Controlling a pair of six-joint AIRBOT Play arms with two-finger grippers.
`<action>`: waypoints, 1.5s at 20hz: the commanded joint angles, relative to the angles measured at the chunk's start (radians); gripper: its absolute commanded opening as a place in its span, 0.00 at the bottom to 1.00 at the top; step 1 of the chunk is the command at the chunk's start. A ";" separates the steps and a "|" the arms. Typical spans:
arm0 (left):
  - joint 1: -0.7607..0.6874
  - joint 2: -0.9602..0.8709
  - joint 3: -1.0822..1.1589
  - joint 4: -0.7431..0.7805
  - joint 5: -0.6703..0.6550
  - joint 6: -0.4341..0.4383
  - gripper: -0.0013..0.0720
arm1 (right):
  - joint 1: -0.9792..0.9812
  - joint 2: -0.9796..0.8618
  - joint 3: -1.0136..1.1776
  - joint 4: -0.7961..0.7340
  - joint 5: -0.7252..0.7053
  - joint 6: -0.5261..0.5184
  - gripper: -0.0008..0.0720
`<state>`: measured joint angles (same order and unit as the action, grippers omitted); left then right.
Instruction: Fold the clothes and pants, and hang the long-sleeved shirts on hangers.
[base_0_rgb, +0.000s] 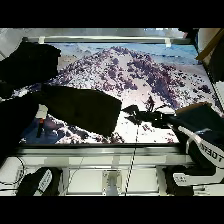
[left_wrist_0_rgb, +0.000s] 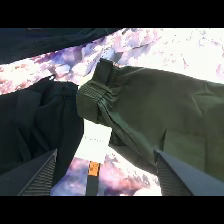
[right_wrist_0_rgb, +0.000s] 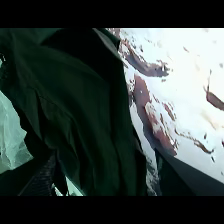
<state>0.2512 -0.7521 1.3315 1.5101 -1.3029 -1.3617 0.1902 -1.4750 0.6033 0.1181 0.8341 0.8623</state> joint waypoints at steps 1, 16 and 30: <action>0.000 0.001 0.000 0.000 -0.005 -0.005 0.97 | 0.078 -0.075 0.053 0.041 -0.059 -0.003 0.96; 0.000 0.001 0.000 -0.003 -0.027 -0.004 0.97 | 0.267 -0.221 0.339 -0.220 -0.144 0.310 0.86; 0.000 0.001 0.000 -0.003 -0.027 -0.004 0.97 | -0.017 -0.001 0.673 -0.518 0.062 0.318 0.01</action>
<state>0.2512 -0.7517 1.3315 1.5066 -1.3308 -1.3659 0.3004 -1.5669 1.2003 -0.3088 0.8028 1.1835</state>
